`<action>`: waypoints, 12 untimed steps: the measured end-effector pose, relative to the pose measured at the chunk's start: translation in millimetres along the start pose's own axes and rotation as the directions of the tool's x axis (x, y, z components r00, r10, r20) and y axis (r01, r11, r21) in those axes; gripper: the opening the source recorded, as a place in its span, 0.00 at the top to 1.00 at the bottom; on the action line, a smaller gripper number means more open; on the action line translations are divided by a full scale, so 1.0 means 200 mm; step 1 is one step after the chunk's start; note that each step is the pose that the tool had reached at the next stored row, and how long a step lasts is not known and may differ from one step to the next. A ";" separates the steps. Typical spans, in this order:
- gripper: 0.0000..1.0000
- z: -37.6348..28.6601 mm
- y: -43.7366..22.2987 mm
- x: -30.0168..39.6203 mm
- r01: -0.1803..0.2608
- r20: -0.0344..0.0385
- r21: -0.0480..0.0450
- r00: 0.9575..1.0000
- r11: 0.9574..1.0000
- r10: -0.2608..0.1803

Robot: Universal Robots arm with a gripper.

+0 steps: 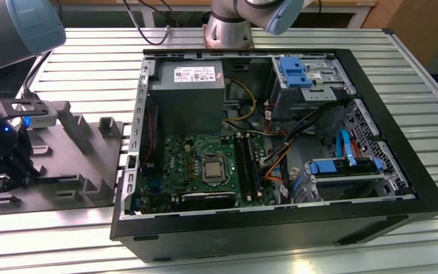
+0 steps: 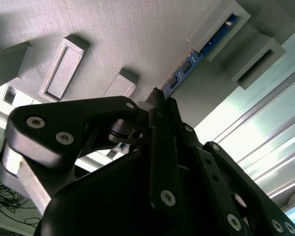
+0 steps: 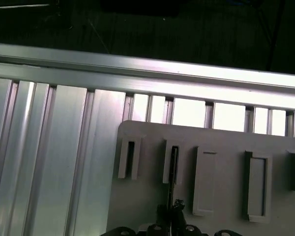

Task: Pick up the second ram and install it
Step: 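Pick up the second ram and move it above second insertion slot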

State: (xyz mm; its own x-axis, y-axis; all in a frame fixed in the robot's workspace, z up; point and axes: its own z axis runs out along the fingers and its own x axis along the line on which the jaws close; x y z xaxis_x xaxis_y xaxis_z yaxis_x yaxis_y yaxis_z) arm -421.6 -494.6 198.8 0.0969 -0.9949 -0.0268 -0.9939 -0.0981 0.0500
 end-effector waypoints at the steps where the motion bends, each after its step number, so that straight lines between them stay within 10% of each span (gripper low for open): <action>1: 0.78 0.000 0.000 0.000 0.000 0.000 0.000 1.000 1.000 0.000; 12: 0.88 0.001 0.000 0.000 0.000 0.000 0.000 1.000 1.000 0.000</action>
State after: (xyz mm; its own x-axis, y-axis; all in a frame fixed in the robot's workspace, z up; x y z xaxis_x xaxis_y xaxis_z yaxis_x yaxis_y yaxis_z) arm -421.6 -494.5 198.5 0.0969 -0.9949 -0.0269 -0.9939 -0.0981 0.0500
